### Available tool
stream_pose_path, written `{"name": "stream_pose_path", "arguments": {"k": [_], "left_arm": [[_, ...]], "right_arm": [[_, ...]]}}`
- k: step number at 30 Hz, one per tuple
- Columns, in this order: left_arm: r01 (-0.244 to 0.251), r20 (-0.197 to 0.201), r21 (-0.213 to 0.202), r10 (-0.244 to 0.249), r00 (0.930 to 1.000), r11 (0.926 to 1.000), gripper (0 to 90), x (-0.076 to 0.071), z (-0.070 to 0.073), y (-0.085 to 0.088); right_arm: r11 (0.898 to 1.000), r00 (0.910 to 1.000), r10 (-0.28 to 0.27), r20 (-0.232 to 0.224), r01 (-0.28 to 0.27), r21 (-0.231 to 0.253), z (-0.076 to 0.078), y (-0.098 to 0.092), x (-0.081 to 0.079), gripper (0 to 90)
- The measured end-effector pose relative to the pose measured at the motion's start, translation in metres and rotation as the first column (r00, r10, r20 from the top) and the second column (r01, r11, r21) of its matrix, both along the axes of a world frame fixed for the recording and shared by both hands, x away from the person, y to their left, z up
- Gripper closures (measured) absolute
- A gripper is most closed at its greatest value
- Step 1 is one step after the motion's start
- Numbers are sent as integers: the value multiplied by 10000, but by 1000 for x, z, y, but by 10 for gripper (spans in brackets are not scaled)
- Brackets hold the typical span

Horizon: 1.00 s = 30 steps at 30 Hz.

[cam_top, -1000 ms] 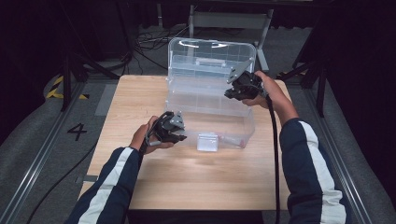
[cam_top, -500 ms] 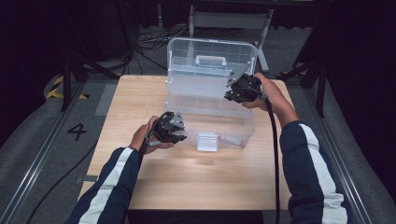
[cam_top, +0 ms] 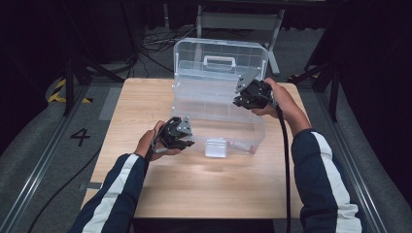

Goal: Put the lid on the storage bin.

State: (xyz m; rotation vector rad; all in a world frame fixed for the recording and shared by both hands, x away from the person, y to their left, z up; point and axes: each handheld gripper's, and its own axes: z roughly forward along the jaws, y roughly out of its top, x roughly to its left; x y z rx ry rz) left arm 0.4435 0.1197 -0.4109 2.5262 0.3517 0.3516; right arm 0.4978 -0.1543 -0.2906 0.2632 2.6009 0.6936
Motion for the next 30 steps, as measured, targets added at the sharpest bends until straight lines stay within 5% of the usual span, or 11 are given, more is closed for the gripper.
{"name": "stream_pose_path", "arguments": {"k": [18,23,30], "left_arm": [[-49,324,59,47,9995,10000,650,-3,-1,-1],[7,887,718,-71,9960,9974,625,-7,-2,-5],[16,889,704,-79,9960,9975,624,-7,-2,-5]], "right_arm": [[9996,10000,-71,-4,71,276,-5,-2,-8,827],[9990,9999,-124,-15,124,421,-6,-3,-10,820],[9973,10000,-71,-68,76,731,-10,-5,-13,814]]}}
